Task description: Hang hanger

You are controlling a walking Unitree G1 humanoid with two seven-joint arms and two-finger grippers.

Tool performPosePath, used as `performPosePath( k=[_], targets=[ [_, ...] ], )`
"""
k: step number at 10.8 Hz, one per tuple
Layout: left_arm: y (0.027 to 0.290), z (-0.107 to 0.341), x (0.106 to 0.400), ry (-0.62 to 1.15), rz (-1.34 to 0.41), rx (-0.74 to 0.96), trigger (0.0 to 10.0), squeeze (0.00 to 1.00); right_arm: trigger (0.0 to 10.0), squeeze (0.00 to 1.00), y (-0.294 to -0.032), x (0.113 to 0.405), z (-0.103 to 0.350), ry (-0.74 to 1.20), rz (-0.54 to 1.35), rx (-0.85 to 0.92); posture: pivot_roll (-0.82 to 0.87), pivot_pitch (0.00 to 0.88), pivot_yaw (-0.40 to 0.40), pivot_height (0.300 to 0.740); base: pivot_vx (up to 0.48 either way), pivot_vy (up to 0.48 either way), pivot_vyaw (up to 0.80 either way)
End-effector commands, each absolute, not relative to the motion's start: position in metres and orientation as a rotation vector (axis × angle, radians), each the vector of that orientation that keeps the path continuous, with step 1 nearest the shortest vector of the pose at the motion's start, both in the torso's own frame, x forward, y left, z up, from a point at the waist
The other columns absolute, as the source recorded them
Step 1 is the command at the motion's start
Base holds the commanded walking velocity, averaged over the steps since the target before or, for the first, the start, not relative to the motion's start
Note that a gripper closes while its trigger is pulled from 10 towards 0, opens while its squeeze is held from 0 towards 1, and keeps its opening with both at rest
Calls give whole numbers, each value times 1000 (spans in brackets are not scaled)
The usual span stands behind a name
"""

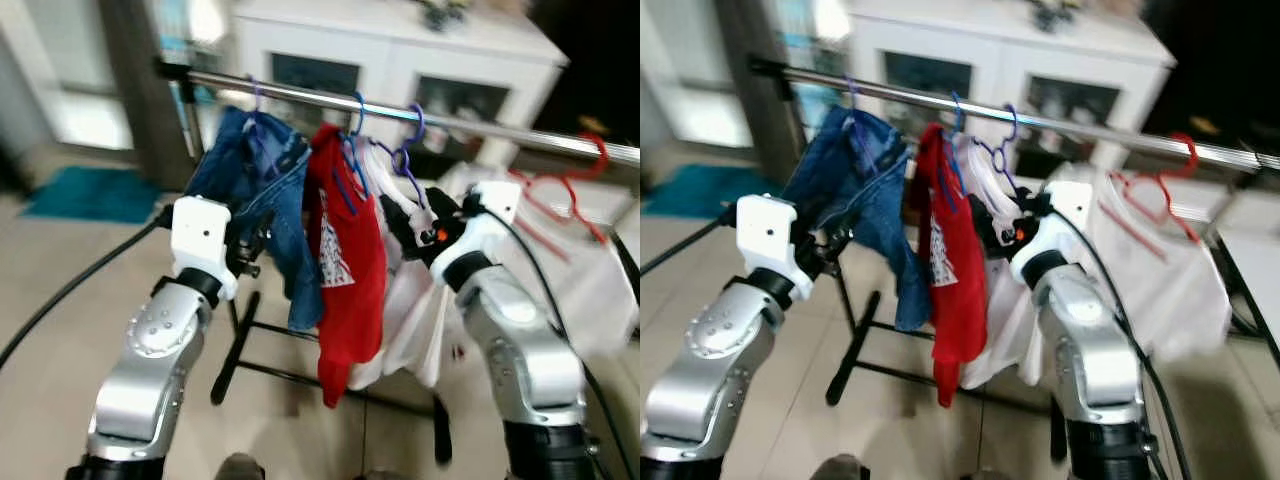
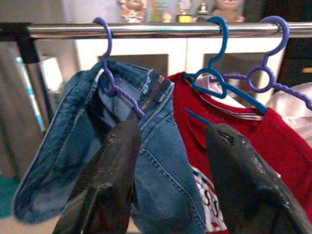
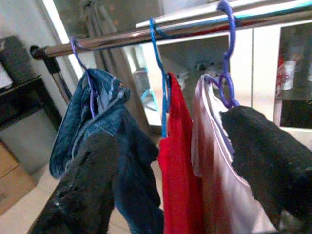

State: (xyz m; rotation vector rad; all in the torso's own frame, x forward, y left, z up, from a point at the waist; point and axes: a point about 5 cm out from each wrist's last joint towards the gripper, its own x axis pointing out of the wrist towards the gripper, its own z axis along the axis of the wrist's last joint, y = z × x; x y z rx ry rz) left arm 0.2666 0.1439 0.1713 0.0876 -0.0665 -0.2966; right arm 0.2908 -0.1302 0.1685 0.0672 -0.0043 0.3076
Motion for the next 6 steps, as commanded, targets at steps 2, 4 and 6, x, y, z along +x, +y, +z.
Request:
performPosePath(
  k=[2, 4, 6],
  targets=[
    [144, 170, 268, -66, -295, 102, 10000, 0, 10000, 1000, -134, 292, 167, -7, 272, 132, 122, 0, -49, 740, 0, -184, 0],
    [142, 166, 266, -50, -290, 85, 10000, 0, 10000, 1000, -134, 292, 161, 23, 252, 115, 125, 0, -40, 740, 0, 0, 0],
    [140, 161, 267, -23, -340, 78, 10000, 0, 10000, 1000, -138, 297, 157, 68, 197, 83, 111, 0, -24, 740, 0, 0, 0]
  ],
)
